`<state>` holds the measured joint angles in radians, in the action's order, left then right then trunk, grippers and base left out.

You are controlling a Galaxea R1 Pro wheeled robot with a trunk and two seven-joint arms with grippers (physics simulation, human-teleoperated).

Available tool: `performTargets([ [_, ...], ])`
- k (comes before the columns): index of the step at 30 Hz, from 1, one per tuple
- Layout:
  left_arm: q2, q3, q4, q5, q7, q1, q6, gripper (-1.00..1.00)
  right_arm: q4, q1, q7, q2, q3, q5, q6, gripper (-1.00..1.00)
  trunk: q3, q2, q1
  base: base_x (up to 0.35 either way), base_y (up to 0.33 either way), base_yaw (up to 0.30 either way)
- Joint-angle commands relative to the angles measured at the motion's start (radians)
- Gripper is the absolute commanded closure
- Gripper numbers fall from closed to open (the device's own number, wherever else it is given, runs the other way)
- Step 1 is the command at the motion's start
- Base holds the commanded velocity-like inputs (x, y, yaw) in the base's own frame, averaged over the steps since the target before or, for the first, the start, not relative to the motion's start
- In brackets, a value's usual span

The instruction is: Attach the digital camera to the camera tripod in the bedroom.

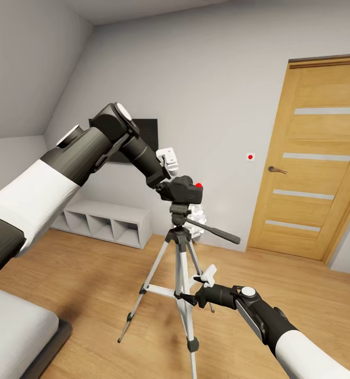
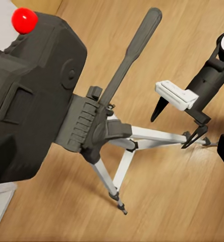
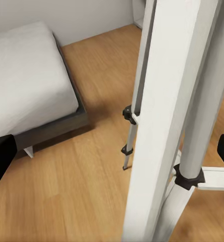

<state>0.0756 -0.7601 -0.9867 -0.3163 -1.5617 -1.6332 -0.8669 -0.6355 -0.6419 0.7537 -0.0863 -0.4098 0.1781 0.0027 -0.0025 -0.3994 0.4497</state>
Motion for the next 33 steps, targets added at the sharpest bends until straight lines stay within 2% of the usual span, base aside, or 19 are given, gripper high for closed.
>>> performTargets([
  [1, 0.002, -0.001, -0.001, -0.009, -0.009, -0.001, -0.011, -1.00, 0.000, -0.001, 0.000, -0.001, -0.006, 0.009, 0.000, -1.00, 0.000, -0.001, 0.000, 0.000, 0.000, 0.000],
  [7, 0.013, 0.002, -0.001, -0.009, -0.009, -0.001, -0.011, -1.00, 0.000, -0.001, 0.000, -0.001, -0.006, 0.009, 0.000, -1.00, 0.000, -0.001, 0.000, 0.000, 0.000, 0.000],
  [10, 0.028, 0.008, -0.001, -0.009, -0.009, -0.001, -0.011, -1.00, 0.000, -0.001, 0.000, -0.001, -0.006, 0.009, 0.000, -1.00, 0.000, -0.001, 0.000, 0.000, 0.000, 0.000],
  [16, 0.071, 0.062, 0.000, -0.009, -0.009, -0.001, -0.010, -1.00, 0.000, -0.001, 0.000, -0.001, -0.006, 0.009, 0.000, -1.00, 0.000, -0.001, 0.000, 0.000, 0.000, 0.000],
  [21, 0.111, 0.150, 0.002, -0.009, -0.009, -0.001, -0.008, -1.00, 0.000, -0.001, 0.000, -0.001, -0.006, 0.009, 0.000, -1.00, 0.000, -0.001, 0.000, 0.000, 0.000, 0.000],
  [22, 0.142, 0.241, 0.004, -0.009, -0.009, -0.001, -0.006, -1.00, 0.000, -0.001, 0.000, -0.001, -0.006, 0.009, 0.000, -1.00, 0.000, -0.001, 0.000, 0.000, 0.000, 0.000],
  [25, 0.155, 0.288, 0.006, -0.009, -0.009, -0.001, -0.005, -1.00, 0.000, -0.001, 0.000, -0.001, -0.006, 0.009, 0.000, -1.00, 0.000, -0.001, 0.000, 0.000, 0.000, 0.000],
  [26, 0.167, 0.317, 0.007, -0.009, -0.009, -0.001, -0.005, -1.00, 0.000, -0.001, 0.000, -0.001, -0.006, 0.009, 0.000, -1.00, 0.000, -0.001, 0.000, 0.000, 0.000, 0.000],
  [28, 0.182, 0.344, 0.010, -0.009, -0.009, -0.001, -0.005, -1.00, 0.000, -0.001, 0.000, -0.001, -0.005, 0.009, -0.001, -1.00, 0.000, -0.001, 0.000, 0.000, 0.000, 0.000],
  [30, 0.219, 0.404, 0.028, -0.009, -0.009, -0.001, -0.005, -1.00, 0.000, -0.001, 0.001, -0.001, -0.005, 0.009, -0.001, -1.00, 0.000, -0.001, 0.000, 0.000, 0.000, 0.000],
  [33, 0.244, 0.433, 0.082, -0.009, -0.009, -0.001, -0.005, -1.00, 0.000, -0.001, 0.003, -0.001, -0.005, 0.010, -0.001, -1.00, 0.000, -0.001, 0.000, 0.000, 0.000, 0.000],
])
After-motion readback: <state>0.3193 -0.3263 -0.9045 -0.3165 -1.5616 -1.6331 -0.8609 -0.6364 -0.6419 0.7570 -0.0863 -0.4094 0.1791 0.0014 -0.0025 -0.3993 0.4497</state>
